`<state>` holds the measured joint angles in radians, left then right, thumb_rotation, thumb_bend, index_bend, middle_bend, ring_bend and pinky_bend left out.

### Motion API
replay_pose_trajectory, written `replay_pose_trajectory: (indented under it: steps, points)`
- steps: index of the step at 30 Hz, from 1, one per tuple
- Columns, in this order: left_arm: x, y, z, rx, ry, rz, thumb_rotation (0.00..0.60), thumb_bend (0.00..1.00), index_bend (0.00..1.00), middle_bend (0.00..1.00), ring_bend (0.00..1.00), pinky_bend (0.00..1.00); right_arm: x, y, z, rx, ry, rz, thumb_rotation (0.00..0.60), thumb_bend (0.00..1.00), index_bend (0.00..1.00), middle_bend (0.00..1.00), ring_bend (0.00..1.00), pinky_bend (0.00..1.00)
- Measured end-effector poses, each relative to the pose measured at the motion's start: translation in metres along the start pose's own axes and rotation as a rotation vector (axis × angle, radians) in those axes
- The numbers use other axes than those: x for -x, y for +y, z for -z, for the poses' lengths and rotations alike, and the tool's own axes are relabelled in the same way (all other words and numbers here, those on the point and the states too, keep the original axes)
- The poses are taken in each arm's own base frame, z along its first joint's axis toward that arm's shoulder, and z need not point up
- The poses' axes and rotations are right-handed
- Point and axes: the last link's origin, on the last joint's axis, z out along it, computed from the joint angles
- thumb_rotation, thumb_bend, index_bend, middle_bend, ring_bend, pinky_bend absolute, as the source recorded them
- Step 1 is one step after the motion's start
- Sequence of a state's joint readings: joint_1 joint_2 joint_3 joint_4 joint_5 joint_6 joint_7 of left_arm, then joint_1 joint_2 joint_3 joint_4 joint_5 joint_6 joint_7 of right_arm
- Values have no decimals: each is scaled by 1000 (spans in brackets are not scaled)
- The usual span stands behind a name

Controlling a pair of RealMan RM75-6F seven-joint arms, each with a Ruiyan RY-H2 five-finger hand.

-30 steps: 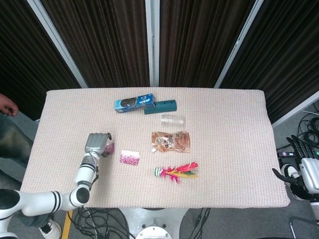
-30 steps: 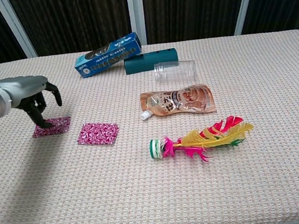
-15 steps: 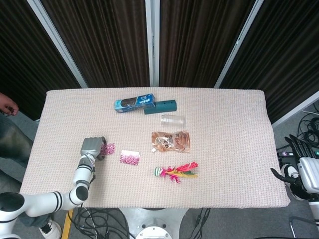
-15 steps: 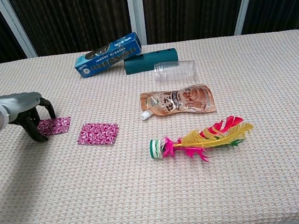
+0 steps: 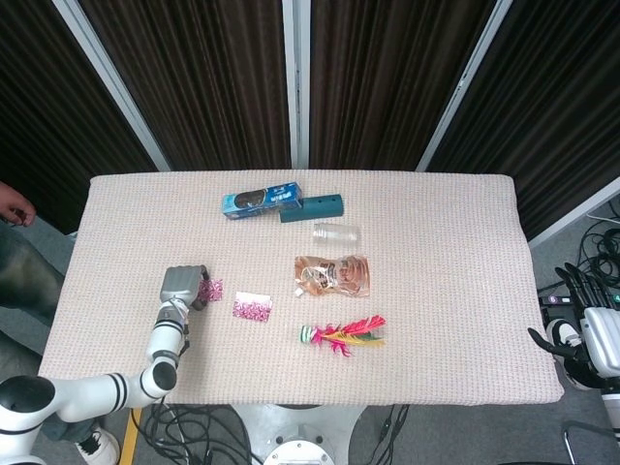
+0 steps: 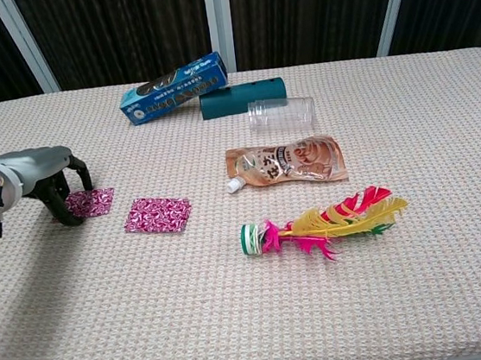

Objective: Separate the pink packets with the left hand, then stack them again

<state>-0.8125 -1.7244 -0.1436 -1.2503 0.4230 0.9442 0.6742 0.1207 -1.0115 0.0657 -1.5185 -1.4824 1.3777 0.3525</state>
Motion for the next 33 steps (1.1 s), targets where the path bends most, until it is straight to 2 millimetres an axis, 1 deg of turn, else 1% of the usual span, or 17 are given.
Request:
replay_pose_trajectory:
  steps: [4,7,13,17,20,26,33]
  points:
    - [-1,0,0,5,9,-3,600,271,486,932,941,983,0,-1,0,-2,0,1,415,137,5,0,0,0]
    - [-3,0,1,14,17,-9,600,272,495,932,941,983,0,-1,0,-2,2,1,416,135,5,1,0,0]
    - [-8,2,6,32,31,-13,600,273,492,932,941,983,0,-2,0,-4,2,1,418,135,6,2,0,0]
    - [-14,9,11,58,44,-4,600,273,490,932,942,983,0,-1,0,-3,2,0,417,135,5,3,0,0]
    - [-21,18,15,87,55,-2,600,272,489,932,942,983,0,-1,1,-2,2,0,412,135,5,3,0,0]
    - [-31,44,23,150,65,-11,600,273,487,932,941,983,-1,2,2,7,6,-2,421,134,5,4,0,0]
    - [-28,76,32,204,50,-40,600,273,485,931,941,983,0,6,3,16,3,-5,414,135,6,3,0,0]
